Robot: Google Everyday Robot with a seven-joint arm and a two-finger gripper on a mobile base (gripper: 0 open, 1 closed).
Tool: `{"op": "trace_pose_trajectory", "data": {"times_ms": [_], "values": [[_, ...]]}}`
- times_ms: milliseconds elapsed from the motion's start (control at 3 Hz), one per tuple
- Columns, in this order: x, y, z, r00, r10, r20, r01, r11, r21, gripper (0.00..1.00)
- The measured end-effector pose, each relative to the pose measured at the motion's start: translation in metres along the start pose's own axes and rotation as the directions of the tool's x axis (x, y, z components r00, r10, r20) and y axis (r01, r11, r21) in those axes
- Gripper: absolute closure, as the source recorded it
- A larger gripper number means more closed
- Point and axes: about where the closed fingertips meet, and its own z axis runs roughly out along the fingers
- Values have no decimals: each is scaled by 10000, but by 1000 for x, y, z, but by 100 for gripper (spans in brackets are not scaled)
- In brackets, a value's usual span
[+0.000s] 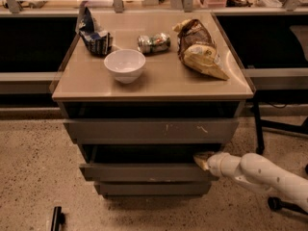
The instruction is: Open middle drawer
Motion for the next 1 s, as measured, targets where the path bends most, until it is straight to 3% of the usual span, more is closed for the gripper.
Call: {"op": "trace_pose_trajectory", "data": {"times_ms": [333,667,1000], "values": [[8,7,10,9991,-138,-403,118,9986,-507,100],[6,7,9,9991,-139,-404,118,9986,-508,100],[21,29,9,9969,-269,-737,158,9891,-1464,100]]}}
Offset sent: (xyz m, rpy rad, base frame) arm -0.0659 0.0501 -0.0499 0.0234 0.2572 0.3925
